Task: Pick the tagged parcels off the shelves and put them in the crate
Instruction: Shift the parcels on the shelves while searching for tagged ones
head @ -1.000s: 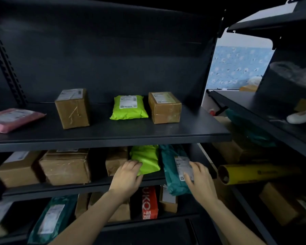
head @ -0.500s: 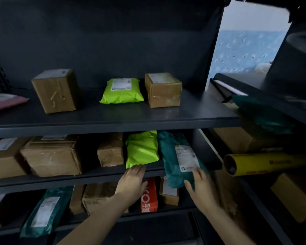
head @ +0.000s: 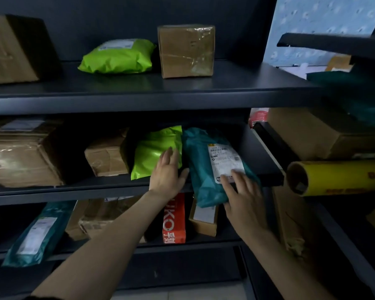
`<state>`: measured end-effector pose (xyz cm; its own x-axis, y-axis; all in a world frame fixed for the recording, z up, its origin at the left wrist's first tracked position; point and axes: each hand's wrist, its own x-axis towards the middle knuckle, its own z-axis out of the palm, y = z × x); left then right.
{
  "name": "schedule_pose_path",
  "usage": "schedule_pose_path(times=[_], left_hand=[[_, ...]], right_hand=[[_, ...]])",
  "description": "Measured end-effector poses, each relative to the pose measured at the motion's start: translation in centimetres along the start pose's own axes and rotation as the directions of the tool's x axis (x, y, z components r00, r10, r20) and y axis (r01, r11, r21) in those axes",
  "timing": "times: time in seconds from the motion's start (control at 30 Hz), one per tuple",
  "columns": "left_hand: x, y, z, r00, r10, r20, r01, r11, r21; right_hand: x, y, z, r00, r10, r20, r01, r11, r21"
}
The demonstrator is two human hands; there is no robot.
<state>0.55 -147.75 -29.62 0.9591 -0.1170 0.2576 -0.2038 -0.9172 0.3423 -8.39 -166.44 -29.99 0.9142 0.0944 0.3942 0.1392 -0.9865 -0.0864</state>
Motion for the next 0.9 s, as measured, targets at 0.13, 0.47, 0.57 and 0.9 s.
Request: schedule_pose_path(times=[0.13,0.47,0.57,0.9], left_hand=[[2.3,0.2,-0.4,0.996,-0.051,0.068,0.047,0.997,0.068],[2.3,0.0,-0.9,0.977,-0.095,0.188,0.006,0.905,0.426],[1.6,-0.5,-1.4,0.98,-0.056,0.192,-0.022,0.925,0.379],[1.3,-1.1,-2.8,0.978,0.001,0.208,-0.098,0.883,0.459]], right_hand=[[1.5,0.4,0.5,0.999,0.033,0.031,-0.033,0.999,-0.001],[2.1,1.2,1.0,0.991,0.08,0.107,-0.08,0.997,0.0],[1.9,1.9,0.9,0.988,0.099,0.117,-0.102,0.995,0.018],[2.3,1.5,0.0,0.989,0.077,0.127,-0.079,0.997,0.004]])
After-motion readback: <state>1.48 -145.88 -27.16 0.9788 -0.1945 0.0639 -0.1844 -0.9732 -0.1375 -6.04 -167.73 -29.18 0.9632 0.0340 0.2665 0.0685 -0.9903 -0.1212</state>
